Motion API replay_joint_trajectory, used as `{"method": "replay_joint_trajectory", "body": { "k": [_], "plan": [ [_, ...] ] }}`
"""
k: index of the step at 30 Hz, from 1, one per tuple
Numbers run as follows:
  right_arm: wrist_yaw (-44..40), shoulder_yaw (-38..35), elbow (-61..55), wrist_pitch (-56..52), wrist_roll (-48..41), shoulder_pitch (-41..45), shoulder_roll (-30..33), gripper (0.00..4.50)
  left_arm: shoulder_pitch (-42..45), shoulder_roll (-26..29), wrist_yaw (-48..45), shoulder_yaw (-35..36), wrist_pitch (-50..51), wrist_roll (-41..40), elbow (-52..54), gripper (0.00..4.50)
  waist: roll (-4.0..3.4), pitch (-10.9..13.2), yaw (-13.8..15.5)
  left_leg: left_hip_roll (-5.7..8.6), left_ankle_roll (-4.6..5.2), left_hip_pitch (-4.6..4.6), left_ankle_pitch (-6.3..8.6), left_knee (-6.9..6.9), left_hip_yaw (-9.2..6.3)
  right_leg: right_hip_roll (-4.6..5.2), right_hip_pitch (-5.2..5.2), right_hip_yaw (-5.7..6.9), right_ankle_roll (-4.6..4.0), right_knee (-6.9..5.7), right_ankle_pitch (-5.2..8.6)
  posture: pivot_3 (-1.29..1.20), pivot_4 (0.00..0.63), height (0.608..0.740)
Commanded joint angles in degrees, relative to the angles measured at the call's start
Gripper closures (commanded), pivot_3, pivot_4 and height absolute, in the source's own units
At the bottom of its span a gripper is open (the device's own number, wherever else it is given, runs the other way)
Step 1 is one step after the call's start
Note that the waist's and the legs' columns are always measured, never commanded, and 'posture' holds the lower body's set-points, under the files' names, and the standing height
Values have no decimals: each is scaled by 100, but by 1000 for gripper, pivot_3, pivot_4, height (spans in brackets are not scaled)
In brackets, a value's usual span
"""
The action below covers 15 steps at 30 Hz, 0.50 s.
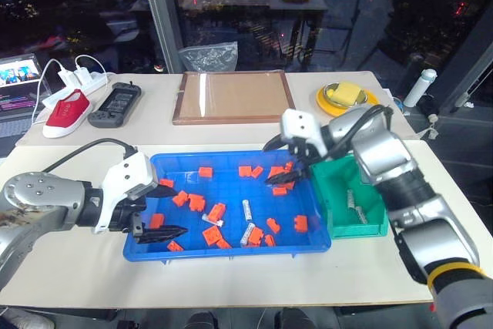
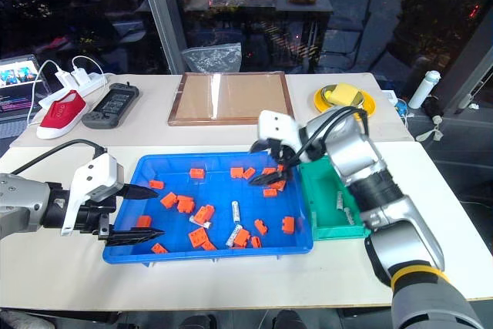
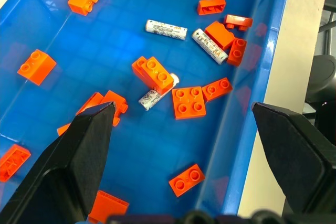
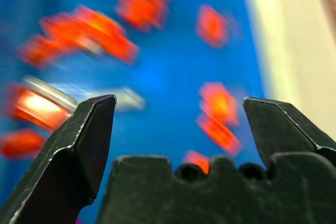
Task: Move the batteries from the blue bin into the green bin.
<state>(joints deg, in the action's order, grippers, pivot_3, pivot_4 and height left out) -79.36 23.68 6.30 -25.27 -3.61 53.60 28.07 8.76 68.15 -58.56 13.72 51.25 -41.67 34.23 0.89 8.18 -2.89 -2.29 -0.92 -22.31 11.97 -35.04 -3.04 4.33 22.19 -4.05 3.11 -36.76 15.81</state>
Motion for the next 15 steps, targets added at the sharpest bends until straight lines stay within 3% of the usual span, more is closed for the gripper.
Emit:
{"method": "replay_joint_trajectory", "body": {
  "k": [1, 15],
  "plan": [
    [237, 182, -4, -250, 120, -122, -79, 13, 40, 66, -35, 84, -11, -71, 155, 0, 0, 1, 24, 1, 0, 0, 0, -4, -1, 1, 1, 0, 0, 1, 0, 0, 150, 740],
    [827, 375, 1315, 236, 544, -107, -580, 13, 85, 79, 103, 149, 36, -130, 163, 0, 1, 0, 9, 4, -1, 2, 0, -5, 0, 2, 6, 0, -4, 4, 3, 0, 150, 740]
  ]
}}
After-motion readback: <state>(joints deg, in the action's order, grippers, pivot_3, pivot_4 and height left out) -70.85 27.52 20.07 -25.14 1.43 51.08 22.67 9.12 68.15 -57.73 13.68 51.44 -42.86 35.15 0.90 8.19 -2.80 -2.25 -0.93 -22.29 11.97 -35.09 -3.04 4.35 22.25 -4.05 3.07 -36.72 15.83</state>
